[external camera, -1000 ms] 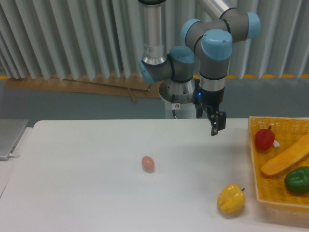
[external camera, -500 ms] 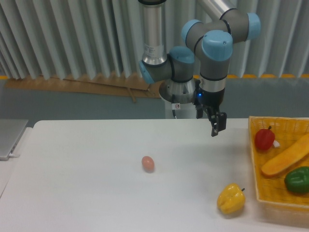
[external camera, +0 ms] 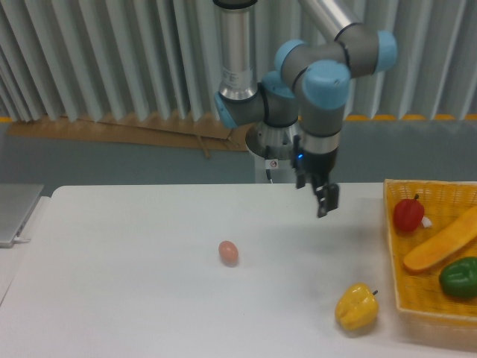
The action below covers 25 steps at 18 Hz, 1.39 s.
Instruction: Place the red peppers in a basket
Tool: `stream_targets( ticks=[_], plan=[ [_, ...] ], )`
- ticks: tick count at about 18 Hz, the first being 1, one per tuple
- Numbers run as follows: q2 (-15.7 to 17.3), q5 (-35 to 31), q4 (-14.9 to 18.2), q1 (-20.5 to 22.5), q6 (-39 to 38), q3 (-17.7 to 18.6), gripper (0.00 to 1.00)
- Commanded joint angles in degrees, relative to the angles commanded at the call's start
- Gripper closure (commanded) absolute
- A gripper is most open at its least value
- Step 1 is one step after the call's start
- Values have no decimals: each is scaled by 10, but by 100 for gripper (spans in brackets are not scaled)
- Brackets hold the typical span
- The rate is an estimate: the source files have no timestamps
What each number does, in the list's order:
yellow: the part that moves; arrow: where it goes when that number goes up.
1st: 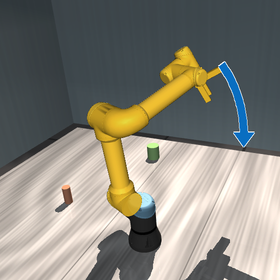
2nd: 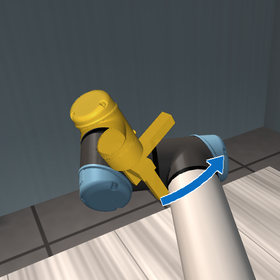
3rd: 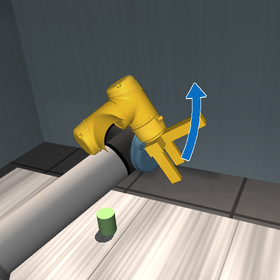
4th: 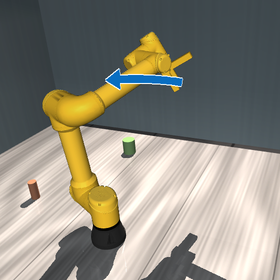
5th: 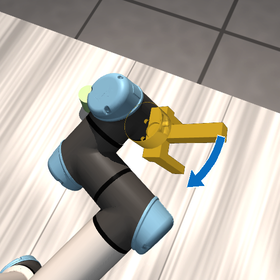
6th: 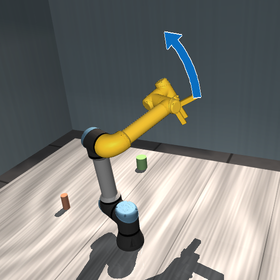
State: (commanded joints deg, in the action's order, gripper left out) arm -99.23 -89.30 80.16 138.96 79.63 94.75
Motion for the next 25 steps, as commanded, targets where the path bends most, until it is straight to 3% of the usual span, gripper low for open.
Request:
stream_targets(
  ticks=[3,6,7,21,22,25],
  plan=[
    [1,-1,-19,-2,-3,14,0],
    [-4,-41,-78,-6,-6,49,0],
    [-8,-47,-82,-5,-6,49,0],
    [-10,-50,-83,0,-10,33,0],
    [-10,-50,-83,0,-10,33,1],
    [-10,-50,-83,3,-9,33,21]
  ],
)
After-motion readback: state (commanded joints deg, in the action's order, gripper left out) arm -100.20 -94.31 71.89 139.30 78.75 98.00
